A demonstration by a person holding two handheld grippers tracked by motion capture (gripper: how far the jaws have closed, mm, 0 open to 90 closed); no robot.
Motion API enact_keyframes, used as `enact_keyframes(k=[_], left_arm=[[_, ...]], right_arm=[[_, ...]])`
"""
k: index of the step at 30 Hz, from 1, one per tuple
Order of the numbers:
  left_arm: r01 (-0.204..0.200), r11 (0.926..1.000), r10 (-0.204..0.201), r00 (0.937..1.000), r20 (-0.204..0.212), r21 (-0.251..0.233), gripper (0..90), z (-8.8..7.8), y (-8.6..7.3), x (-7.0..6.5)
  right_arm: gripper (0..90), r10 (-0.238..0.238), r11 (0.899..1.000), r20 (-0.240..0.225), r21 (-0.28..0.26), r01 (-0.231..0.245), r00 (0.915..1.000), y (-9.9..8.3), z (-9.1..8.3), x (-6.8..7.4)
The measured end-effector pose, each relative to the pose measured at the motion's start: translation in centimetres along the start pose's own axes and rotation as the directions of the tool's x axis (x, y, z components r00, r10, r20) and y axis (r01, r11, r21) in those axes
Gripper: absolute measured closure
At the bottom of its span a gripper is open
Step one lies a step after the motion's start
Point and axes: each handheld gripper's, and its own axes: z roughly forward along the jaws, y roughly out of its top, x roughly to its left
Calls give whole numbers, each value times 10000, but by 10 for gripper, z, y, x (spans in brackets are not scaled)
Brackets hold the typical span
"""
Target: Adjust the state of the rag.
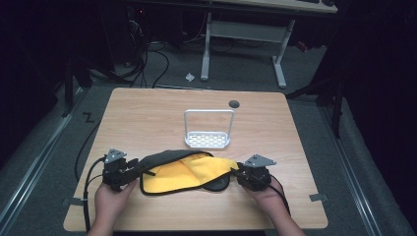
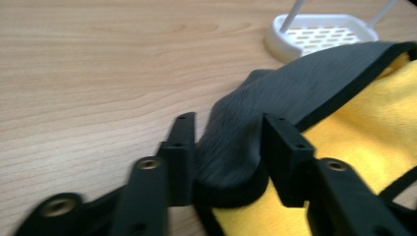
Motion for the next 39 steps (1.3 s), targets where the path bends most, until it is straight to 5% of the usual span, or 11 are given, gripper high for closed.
enact_keyframes(k=[5, 9, 12, 19, 21, 25, 28, 30, 31, 34, 39], left_arm=[[-772, 9943, 759, 9969, -194, -740, 461, -14, -4, -33], [-802, 9948, 828, 9958, 401, -633, 446, -11, -7, -49], [-826, 9951, 874, 9919, 923, -549, 438, -8, -10, -62], [-877, 9961, 857, 9650, 2480, -27, 402, 19, -9, -100], [-1100, 9938, 1006, 9525, 2874, 167, 398, 37, -7, -119], [-1958, 9795, 1734, 9393, 2961, 475, 370, 76, -3, -156], [-2792, 9577, 2564, 9378, 2340, 693, 355, 100, -1, -176], [-3453, 9330, 3266, 9307, 1646, 1009, 494, 110, -3, -182], [-3477, 9323, 3314, 9316, 1493, 996, 594, 110, -4, -181], [-2979, 9523, 2841, 9446, 1644, 664, 821, 101, 0, -173], [-2041, 9770, 2126, 9532, 2149, -612, 839, 63, 24, -160]], right_arm=[[489, 689, 9975, -27, -181, -689, 9976, -1, -1, -8], [497, 625, 9975, -96, 344, -621, 9980, -6, 12, -10], [787, 471, 9943, -147, 966, -455, 9988, -10, 26, -10], [900, -374, 9993, -157, -68, 373, 9992, -3, -4, 7], [772, -292, 9991, 7, -308, 292, 9996, -2, -8, 7], [693, 662, 9976, 272, -202, -657, 9974, -8, -3, -11], [676, 833, 9965, 270, -122, -830, 9962, -13, -3, -16], [669, 827, 9966, 248, -61, -826, 9963, -15, -3, -17], [669, 813, 9967, 217, -51, -812, 9965, -16, -3, -18], [669, 912, 9958, 228, -96, -910, 9956, -17, -4, -20], [652, 1198, 9924, 279, -300, -1190, 9924, -16, -8, -24]])
